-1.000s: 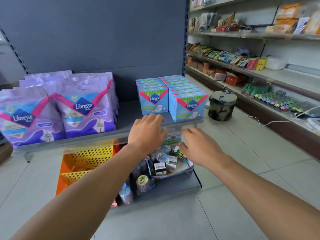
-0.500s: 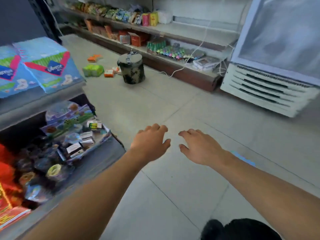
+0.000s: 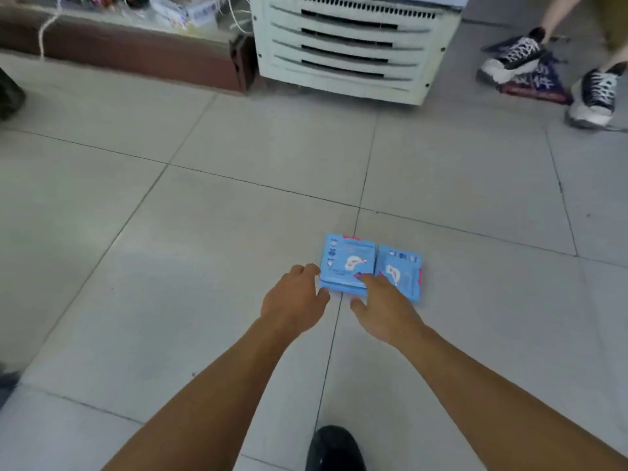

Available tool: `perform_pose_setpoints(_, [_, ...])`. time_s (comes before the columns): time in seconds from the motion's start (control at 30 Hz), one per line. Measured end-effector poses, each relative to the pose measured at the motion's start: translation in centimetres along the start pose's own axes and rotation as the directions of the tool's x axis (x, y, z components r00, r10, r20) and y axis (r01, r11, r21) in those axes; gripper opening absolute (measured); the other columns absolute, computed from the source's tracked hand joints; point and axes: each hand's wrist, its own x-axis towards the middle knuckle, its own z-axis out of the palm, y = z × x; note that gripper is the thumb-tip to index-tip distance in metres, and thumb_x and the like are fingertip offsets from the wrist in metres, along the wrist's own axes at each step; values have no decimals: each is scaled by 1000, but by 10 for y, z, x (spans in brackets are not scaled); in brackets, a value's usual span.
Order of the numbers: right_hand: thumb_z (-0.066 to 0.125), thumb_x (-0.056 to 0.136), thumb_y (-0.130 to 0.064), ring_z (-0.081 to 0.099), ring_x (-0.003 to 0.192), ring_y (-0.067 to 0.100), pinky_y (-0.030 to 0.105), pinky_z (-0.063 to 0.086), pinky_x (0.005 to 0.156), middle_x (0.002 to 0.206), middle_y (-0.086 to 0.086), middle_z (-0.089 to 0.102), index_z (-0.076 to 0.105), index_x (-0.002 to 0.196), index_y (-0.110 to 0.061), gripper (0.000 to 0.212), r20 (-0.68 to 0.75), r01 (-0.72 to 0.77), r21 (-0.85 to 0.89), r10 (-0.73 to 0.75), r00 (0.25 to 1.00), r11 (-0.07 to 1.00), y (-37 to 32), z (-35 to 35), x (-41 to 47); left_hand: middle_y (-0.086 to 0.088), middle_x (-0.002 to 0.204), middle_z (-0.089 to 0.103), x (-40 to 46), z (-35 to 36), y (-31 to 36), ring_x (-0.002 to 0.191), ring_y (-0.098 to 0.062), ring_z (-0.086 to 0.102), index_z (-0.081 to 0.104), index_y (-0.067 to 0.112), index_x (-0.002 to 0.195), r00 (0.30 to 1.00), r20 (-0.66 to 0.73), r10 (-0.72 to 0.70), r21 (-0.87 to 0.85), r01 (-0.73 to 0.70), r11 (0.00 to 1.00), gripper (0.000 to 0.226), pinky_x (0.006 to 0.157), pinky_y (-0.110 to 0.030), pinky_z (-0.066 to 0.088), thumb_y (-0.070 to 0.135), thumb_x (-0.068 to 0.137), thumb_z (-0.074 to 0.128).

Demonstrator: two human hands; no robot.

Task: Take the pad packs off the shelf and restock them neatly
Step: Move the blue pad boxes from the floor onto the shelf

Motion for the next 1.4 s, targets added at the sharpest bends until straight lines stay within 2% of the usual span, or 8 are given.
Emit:
perform_pose_setpoints(0.17, [54,94,-29,52,119,31,37,45,92,131,12,48,37,141,-12,53,-63,-165,280,189,980,946,39,29,61,-10,151,32,68,46,3,135,-23,37,27,6,147,995,14,-103,-290,103,952,58,101,-28,32,30,99,49])
perform_pose_setpoints(0.3, [57,91,-27,55,112,31,33,46,85,124,12,56,45,130,-11,43,-52,-221,420,267,962,880,45,53,84,-7,120,59,92,72,0,107,-24,57,55,8,121,995,37,-95,-426,102,899,29,71,-21,34,23,97,53])
perform_pose_setpoints(0.63, [53,97,-26,54,103,13,23,38,77,118,-6,56,55,123,-19,27,-132,-33,643,153,979,766,-12,44,33,-4,97,65,43,35,-19,76,-12,60,40,24,118,936,-157,-315,-809,61,585,38,63,-21,46,25,90,66])
perform_pose_setpoints(0.83, [41,95,-59,63,105,10,37,53,90,111,-13,67,62,111,-33,37,76,-31,879,-76,994,476,-108,-16,-20,8,108,57,-52,-26,-41,101,-10,55,56,21,121,840,-542,-28,-412,-237,880,43,80,-19,45,13,81,70])
perform_pose_setpoints(1.0, [62,76,-33,71,95,24,50,55,89,101,6,74,67,105,-19,32,10,83,897,-208,978,434,-196,-50,-66,2,120,57,-133,-84,-72,115,-11,46,57,19,124,674,-699,239,-36,-367,929,52,90,-17,40,40,79,70])
perform_pose_setpoints(1.13, [53,68,-29,67,82,26,40,53,68,97,8,71,64,102,-16,38,27,146,873,-344,939,466,-264,-67,-115,8,126,51,-203,-145,-99,120,-5,42,54,17,127,559,-828,-38,-235,-286,929,46,95,-14,39,40,88,58])
perform_pose_setpoints(1.27, [52,64,-28,62,81,25,38,44,70,98,14,68,60,106,-9,47,93,167,874,-494,865,457,-335,-71,-168,8,128,54,-276,-208,-146,113,-8,57,46,23,133,588,-631,-506,-755,-315,575,51,85,-18,50,33,88,69])
perform_pose_setpoints(1.4, [50,84,-15,64,78,19,31,43,64,96,5,70,58,107,-17,25,89,165,928,-628,773,334,-405,-60,-224,2,112,67,-358,-249,-193,90,-19,68,47,27,125,697,-484,-529,-874,-415,252,49,71,-37,54,19,82,68])
